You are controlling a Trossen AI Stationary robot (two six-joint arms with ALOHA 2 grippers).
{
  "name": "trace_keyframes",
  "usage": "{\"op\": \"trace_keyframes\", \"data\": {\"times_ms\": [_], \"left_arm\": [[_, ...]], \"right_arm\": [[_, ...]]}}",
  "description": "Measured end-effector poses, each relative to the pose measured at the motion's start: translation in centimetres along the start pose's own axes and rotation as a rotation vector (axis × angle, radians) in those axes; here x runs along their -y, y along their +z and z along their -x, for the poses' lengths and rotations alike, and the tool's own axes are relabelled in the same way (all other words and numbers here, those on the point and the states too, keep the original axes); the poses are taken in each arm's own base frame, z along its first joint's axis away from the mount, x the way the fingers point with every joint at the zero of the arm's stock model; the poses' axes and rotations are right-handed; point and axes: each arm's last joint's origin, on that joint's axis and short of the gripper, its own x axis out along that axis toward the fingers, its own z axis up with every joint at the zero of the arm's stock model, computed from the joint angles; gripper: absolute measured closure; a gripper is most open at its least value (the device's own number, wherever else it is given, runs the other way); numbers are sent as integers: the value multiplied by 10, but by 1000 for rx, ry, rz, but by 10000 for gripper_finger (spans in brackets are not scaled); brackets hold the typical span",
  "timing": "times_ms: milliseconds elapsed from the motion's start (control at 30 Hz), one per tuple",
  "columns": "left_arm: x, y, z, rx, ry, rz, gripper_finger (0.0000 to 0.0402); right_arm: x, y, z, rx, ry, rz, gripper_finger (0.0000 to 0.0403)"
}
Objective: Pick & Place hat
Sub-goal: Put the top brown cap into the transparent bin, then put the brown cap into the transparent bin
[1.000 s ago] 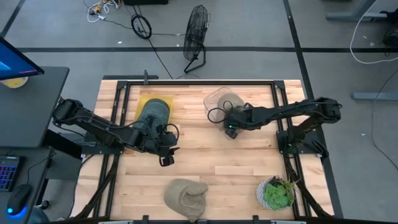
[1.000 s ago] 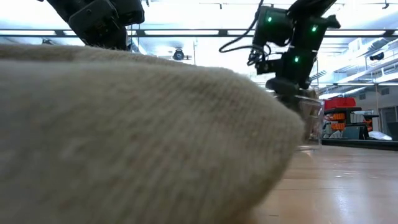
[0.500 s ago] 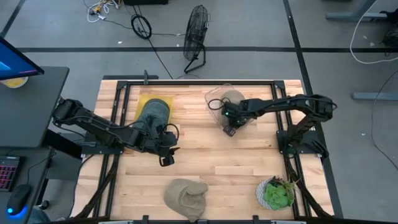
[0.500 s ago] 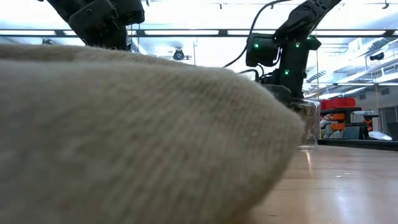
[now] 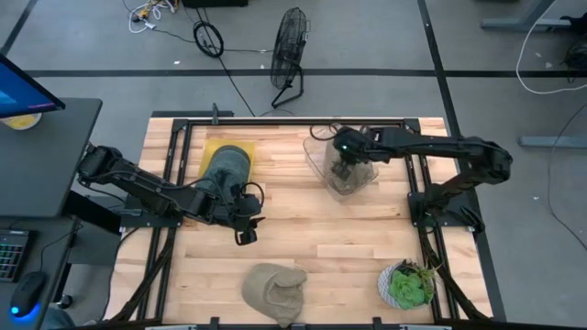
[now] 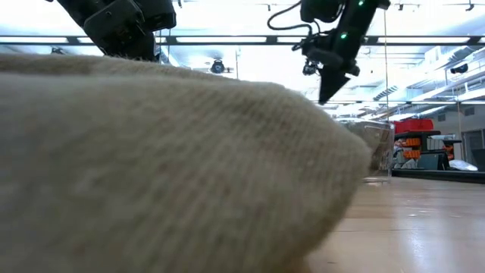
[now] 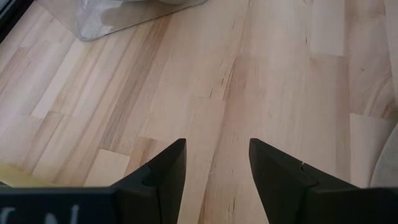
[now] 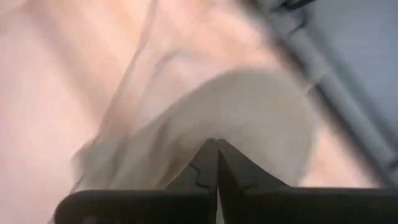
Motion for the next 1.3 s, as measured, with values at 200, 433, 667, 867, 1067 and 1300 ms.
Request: {"op": "trace_keyframes", "data": {"times_ms": [200,433,667,867,1067,1300], "left_arm": [[0,0,0,0,0,3,223],[0,0,0,0,0,3,223],[0,0,0,0,0,2,223],[0,0,0,1,0,2,223],[0,1,0,9,-3,7,223],[5,10,1,88,-78,56,223]], "right_arm": [[8,0,-32,-22,-88,-6,400],[10,-22,-83,-234,-44,-64,401],[6,-24,-104,-265,-34,12,401],[2,0,-59,-238,-13,44,401],[-25,22,8,-46,78,156,401],[-76,24,41,219,280,358,399]]}}
